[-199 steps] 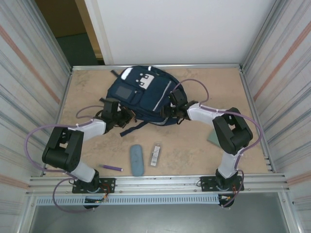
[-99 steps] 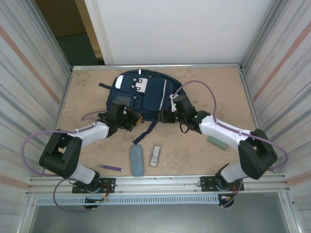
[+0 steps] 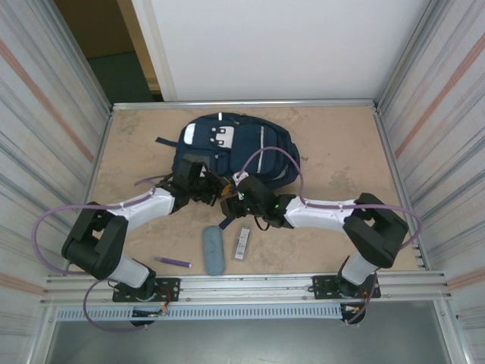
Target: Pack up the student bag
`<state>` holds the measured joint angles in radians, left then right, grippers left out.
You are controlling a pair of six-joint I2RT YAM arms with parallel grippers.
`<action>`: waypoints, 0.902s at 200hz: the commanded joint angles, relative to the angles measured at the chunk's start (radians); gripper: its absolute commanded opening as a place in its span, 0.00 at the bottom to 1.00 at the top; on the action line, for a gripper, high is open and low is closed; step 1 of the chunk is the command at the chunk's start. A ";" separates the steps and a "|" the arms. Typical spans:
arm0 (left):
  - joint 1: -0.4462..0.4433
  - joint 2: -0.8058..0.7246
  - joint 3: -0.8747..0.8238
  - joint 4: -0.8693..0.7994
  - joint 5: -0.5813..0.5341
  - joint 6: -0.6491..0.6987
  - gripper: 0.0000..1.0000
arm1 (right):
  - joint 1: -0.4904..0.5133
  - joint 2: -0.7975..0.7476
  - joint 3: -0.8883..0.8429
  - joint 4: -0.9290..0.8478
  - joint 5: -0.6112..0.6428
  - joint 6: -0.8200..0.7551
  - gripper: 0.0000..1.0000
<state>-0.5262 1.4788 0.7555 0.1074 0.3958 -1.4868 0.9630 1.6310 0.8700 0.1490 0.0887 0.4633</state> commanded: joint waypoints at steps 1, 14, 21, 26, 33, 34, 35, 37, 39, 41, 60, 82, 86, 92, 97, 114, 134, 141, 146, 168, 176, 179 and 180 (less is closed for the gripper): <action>-0.036 -0.049 0.055 0.038 0.082 -0.058 0.00 | 0.005 0.054 0.047 0.097 0.111 -0.050 0.59; -0.047 -0.046 0.070 0.021 0.086 -0.058 0.00 | 0.011 0.070 0.061 0.107 0.188 -0.070 0.56; -0.049 -0.043 0.075 0.016 0.087 -0.062 0.00 | 0.014 0.076 0.064 0.112 0.234 -0.080 0.54; -0.051 -0.042 0.080 0.013 0.093 -0.065 0.00 | 0.014 0.079 0.066 0.115 0.263 -0.080 0.53; -0.052 -0.040 0.080 0.011 0.101 -0.075 0.00 | 0.014 0.079 0.064 0.120 0.294 -0.081 0.52; -0.053 -0.039 0.080 0.012 0.102 -0.076 0.00 | 0.014 0.079 0.064 0.121 0.297 -0.083 0.51; -0.054 -0.040 0.080 0.012 0.103 -0.078 0.00 | 0.014 0.080 0.065 0.123 0.299 -0.084 0.51; -0.055 -0.040 0.077 0.014 0.105 -0.081 0.00 | 0.014 0.082 0.063 0.127 0.304 -0.087 0.51; -0.056 -0.040 0.075 0.017 0.106 -0.083 0.00 | 0.014 0.082 0.063 0.131 0.309 -0.092 0.50; -0.056 -0.039 0.073 0.020 0.106 -0.086 0.00 | 0.014 0.083 0.062 0.133 0.315 -0.096 0.50; -0.062 -0.038 0.067 0.033 0.106 -0.095 0.00 | 0.019 0.087 0.064 0.143 0.364 -0.130 0.44; -0.062 -0.038 0.059 0.028 0.104 -0.099 0.00 | 0.026 0.067 0.046 0.150 0.424 -0.153 0.39; -0.062 -0.040 0.056 0.029 0.103 -0.101 0.00 | 0.026 0.064 0.041 0.150 0.433 -0.153 0.38; -0.061 -0.043 0.052 0.029 0.099 -0.099 0.00 | 0.027 0.057 0.035 0.150 0.443 -0.155 0.37; -0.062 -0.045 0.049 0.028 0.096 -0.096 0.00 | 0.028 0.051 0.027 0.154 0.449 -0.159 0.36; -0.063 -0.049 0.044 0.013 0.077 -0.089 0.00 | 0.041 0.026 -0.011 0.195 0.501 -0.195 0.27; -0.062 -0.046 0.039 0.010 0.072 -0.095 0.00 | 0.047 -0.024 -0.072 0.263 0.508 -0.223 0.13; -0.062 -0.048 0.032 0.019 0.070 -0.098 0.00 | 0.043 -0.041 -0.085 0.265 0.503 -0.220 0.11; -0.062 -0.050 0.028 0.021 0.065 -0.098 0.00 | 0.041 -0.052 -0.091 0.265 0.502 -0.221 0.09; -0.055 -0.055 0.010 0.011 0.028 -0.088 0.00 | 0.028 -0.107 -0.132 0.269 0.445 -0.233 0.00; -0.048 -0.051 0.007 0.011 0.026 -0.087 0.00 | 0.017 -0.127 -0.150 0.270 0.404 -0.230 0.00; -0.046 -0.050 0.005 0.014 0.027 -0.087 0.00 | 0.011 -0.135 -0.157 0.268 0.389 -0.227 0.00; -0.045 -0.049 0.004 0.015 0.028 -0.087 0.00 | 0.009 -0.138 -0.159 0.268 0.384 -0.225 0.00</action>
<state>-0.5789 1.4643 0.7887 0.1326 0.4114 -1.5764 1.0111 1.5917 0.7429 0.3271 0.4881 0.2489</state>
